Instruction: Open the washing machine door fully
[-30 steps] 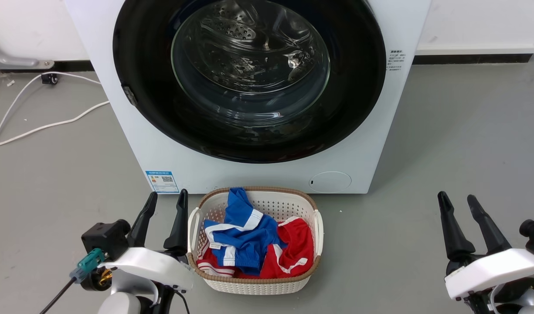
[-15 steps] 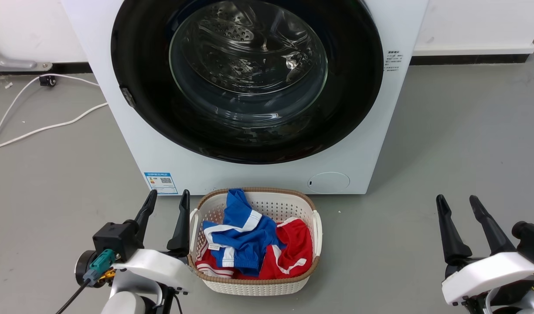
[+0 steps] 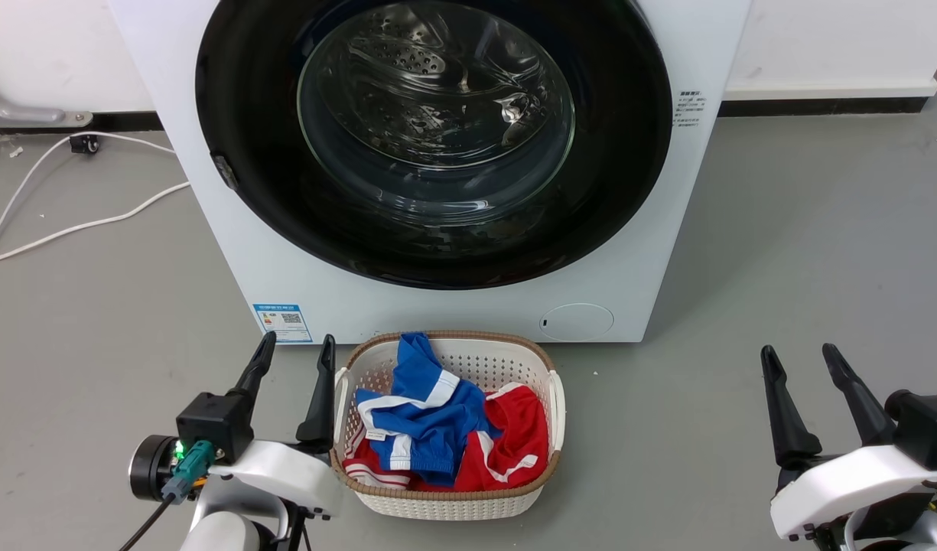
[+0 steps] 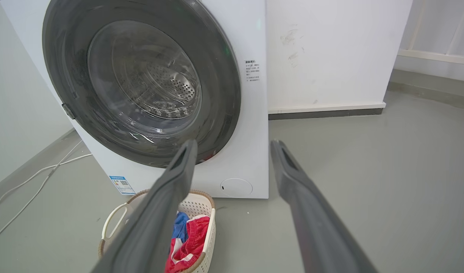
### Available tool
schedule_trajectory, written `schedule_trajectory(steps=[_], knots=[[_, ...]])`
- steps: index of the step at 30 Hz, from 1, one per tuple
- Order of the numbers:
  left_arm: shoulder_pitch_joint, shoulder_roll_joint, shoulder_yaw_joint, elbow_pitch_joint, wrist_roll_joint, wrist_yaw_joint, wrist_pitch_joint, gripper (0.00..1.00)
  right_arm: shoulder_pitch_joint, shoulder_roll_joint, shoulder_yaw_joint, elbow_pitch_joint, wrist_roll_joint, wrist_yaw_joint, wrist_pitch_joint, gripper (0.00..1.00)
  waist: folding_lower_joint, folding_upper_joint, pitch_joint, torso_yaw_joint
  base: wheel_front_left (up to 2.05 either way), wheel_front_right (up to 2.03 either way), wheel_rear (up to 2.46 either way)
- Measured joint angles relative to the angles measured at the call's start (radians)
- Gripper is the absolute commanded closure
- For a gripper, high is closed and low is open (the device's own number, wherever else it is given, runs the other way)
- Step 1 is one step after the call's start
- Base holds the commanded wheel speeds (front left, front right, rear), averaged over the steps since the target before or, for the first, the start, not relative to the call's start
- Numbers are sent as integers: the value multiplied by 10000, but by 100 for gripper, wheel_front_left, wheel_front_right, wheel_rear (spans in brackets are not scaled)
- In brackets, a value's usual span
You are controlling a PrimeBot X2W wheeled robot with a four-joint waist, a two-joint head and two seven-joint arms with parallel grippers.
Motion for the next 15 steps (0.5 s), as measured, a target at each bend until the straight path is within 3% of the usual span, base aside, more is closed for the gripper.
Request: schedule_trajectory(steps=[15], knots=[[-63,-90,38,435,727,-21,-263,0,-8,2,19,113,-736,2,-178,0,0,0,-24,17,0,0,0]])
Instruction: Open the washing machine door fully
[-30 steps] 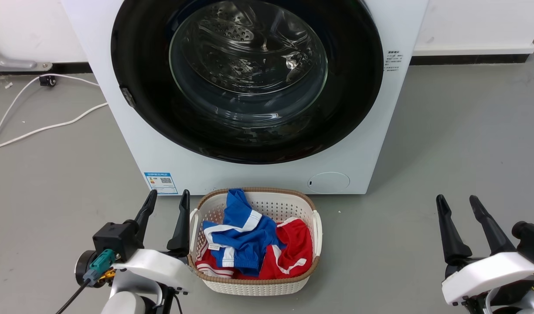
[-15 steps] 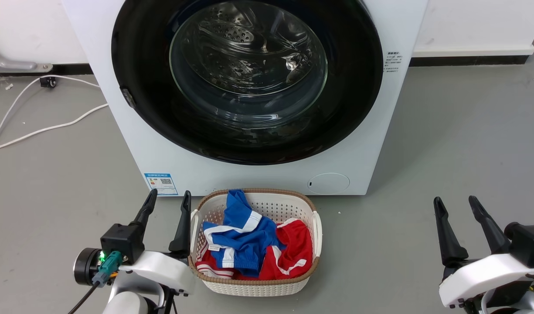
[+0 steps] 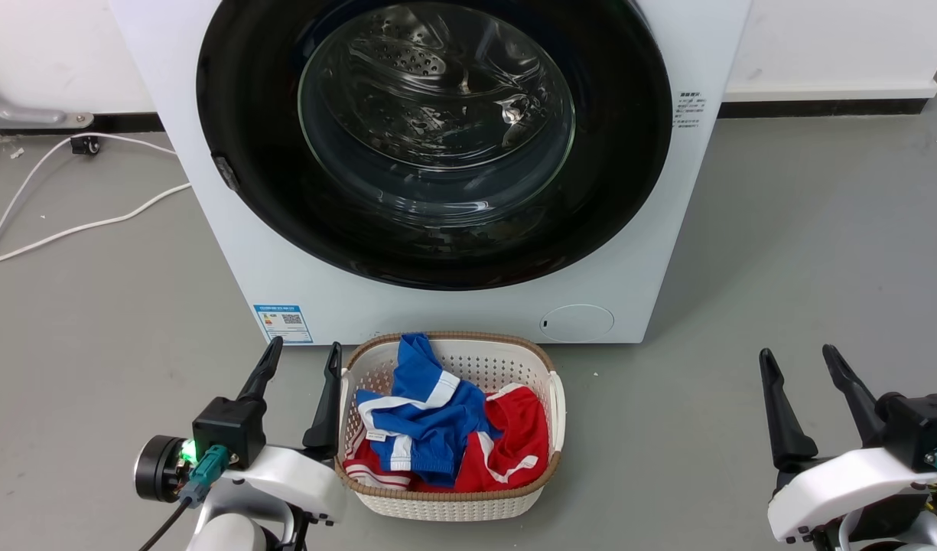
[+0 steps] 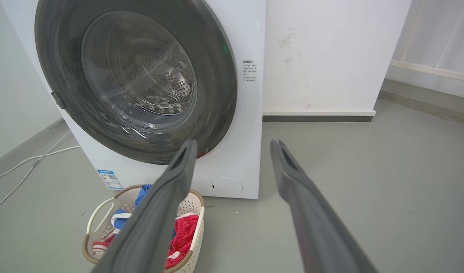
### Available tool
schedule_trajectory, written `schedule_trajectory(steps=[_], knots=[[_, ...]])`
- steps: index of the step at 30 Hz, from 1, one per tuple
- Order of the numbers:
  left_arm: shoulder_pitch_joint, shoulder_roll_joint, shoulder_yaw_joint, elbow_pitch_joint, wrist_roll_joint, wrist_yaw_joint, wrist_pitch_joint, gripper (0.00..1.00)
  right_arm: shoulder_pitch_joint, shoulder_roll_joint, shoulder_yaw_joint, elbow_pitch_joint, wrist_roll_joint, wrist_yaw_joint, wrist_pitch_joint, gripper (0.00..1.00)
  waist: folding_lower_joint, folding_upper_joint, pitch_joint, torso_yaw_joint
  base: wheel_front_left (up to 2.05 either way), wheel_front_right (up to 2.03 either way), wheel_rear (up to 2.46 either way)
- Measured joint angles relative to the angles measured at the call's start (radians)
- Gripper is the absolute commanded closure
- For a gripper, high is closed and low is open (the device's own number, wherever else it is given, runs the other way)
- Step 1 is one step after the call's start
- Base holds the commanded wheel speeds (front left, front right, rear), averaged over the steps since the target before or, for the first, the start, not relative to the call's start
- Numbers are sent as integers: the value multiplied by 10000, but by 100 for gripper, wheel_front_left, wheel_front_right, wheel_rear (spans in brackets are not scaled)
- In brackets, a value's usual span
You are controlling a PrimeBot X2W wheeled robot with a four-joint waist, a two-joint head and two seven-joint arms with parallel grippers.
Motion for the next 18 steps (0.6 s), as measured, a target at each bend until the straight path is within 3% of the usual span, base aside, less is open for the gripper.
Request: schedule_trajectory(steps=[12,13,14,18], knots=[[-76,-123,165,169,128,-82,-117,0,-29,2,6,174,109,0,-56,0,0,0,69,38,0,0,0],[-76,-127,171,174,128,-86,-117,0,-29,2,-10,190,174,0,-56,71,0,0,72,42,0,0,0],[-76,-132,188,176,128,-86,-117,0,-29,2,-15,198,234,0,-54,100,0,0,75,45,0,0,0],[-77,-157,245,198,127,-100,-117,0,-38,4,-38,228,485,0,-63,100,0,0,87,59,0,0,0]])
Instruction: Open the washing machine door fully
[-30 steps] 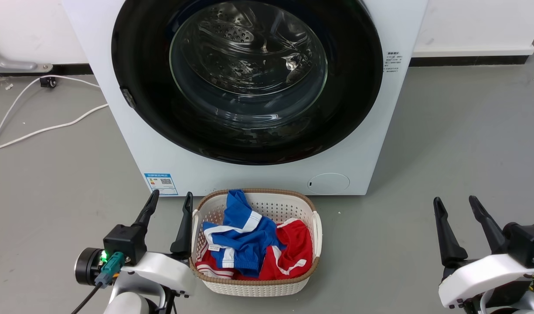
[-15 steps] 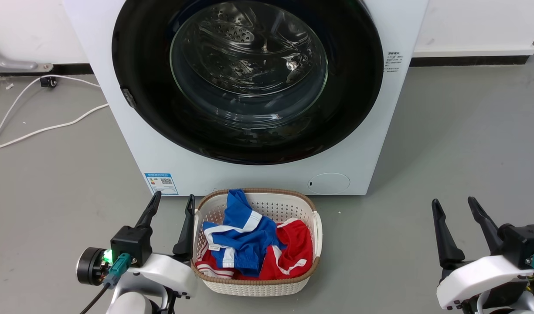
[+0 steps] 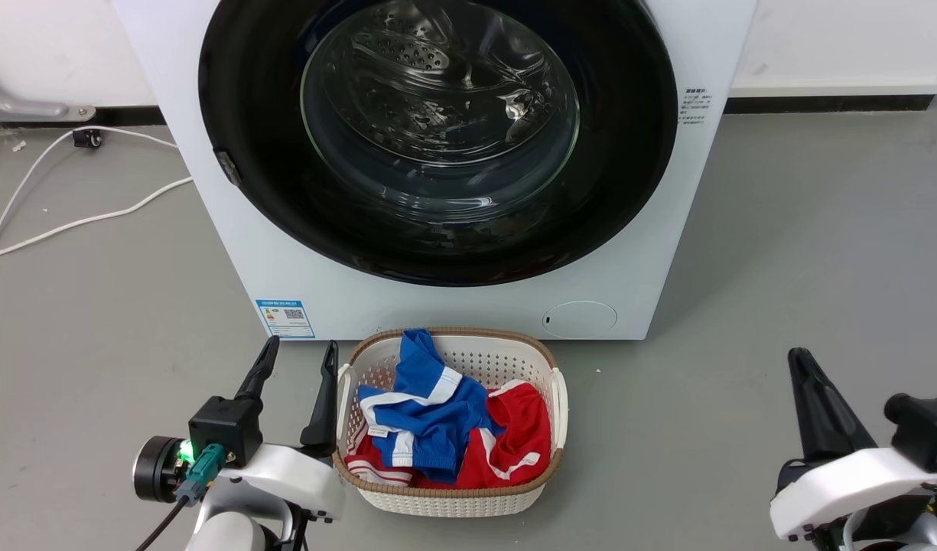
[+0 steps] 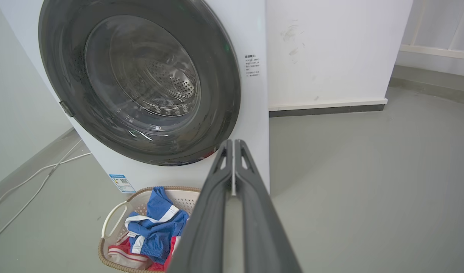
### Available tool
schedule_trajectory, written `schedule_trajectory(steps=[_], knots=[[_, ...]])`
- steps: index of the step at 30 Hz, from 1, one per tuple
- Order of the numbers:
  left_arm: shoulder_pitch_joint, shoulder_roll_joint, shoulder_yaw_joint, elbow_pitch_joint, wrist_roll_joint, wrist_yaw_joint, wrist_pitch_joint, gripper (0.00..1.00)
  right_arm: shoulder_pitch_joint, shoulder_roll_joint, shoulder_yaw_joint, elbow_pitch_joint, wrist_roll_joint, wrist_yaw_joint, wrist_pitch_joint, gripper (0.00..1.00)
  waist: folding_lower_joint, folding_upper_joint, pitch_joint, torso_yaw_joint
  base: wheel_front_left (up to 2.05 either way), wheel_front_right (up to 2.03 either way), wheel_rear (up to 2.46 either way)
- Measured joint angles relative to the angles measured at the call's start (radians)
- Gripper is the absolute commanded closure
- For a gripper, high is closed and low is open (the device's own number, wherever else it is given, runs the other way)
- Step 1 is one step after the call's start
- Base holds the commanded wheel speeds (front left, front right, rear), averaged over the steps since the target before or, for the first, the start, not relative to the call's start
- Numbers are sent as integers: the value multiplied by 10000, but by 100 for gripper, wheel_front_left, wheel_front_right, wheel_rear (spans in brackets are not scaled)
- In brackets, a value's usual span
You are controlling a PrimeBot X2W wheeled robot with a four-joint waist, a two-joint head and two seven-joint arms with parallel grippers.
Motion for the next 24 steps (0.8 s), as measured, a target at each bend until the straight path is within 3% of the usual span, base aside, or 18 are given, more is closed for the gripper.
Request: schedule_trajectory(steps=[5,8,17,20,24], knots=[[-22,-36,48,12,0,-4,0,0,-57,6,-274,157,1323,0,-134,100,0,0,28,31,0,0,0],[-47,-65,128,-4,-56,-12,0,0,-117,8,-451,324,3258,0,-155,100,0,0,31,57,0,0,0],[-99,-125,224,-186,-173,-63,0,0,-473,12,-614,1618,12174,-2,268,100,0,0,95,7,0,0,0],[-123,-132,245,-249,-173,-75,0,0,-809,13,-790,2136,14391,-4,510,100,0,0,184,-26,0,0,0],[-267,-151,267,-362,-165,-96,0,0,-1505,-117,-1170,3028,15890,-4,909,100,0,0,386,-67,0,0,0]])
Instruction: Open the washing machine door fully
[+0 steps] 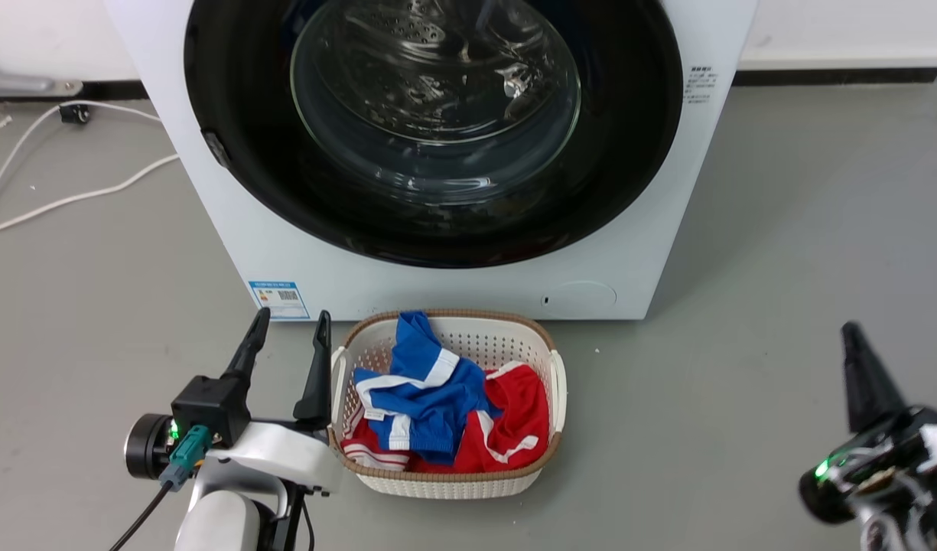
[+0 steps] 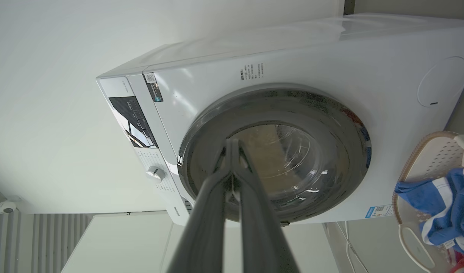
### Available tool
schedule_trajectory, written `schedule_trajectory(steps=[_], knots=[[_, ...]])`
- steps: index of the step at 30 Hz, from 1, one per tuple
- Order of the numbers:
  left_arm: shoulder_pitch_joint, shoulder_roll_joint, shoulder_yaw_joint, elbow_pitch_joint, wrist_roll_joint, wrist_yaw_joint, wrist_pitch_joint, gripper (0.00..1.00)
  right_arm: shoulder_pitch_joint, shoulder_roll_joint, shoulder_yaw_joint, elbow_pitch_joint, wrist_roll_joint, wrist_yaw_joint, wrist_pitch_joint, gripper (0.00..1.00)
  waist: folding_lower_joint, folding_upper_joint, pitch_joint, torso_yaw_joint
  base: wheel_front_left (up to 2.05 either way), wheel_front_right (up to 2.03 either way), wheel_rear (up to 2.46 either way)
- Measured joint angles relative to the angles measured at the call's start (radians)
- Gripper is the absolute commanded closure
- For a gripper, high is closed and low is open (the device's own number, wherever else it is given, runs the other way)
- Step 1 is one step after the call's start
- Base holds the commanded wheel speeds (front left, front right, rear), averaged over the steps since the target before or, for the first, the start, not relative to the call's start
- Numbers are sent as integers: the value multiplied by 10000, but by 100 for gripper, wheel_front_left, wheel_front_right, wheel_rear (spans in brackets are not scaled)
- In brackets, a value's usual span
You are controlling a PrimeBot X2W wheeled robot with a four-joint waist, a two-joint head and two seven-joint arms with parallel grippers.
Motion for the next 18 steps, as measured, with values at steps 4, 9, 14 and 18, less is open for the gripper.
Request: schedule_trajectory(steps=[4,9,14,18], knots=[[-158,-10,-25,-138,35,-4,0,0,-949,-819,-138,1070,704,2,199,100,0,0,285,1,0,0,0],[-522,-44,-69,-441,90,-8,0,0,-2511,-1935,205,2326,1206,0,579,100,0,0,847,76,0,0,0],[-1025,-73,-119,-838,151,-17,0,0,-4403,-2966,867,3521,1825,0,1200,100,0,0,1618,192,0,0,0],[-1418,-102,-242,-1103,199,-54,0,0,-6081,-3733,1691,4391,2079,0,1718,100,1,0,2295,336,0,0,0]])
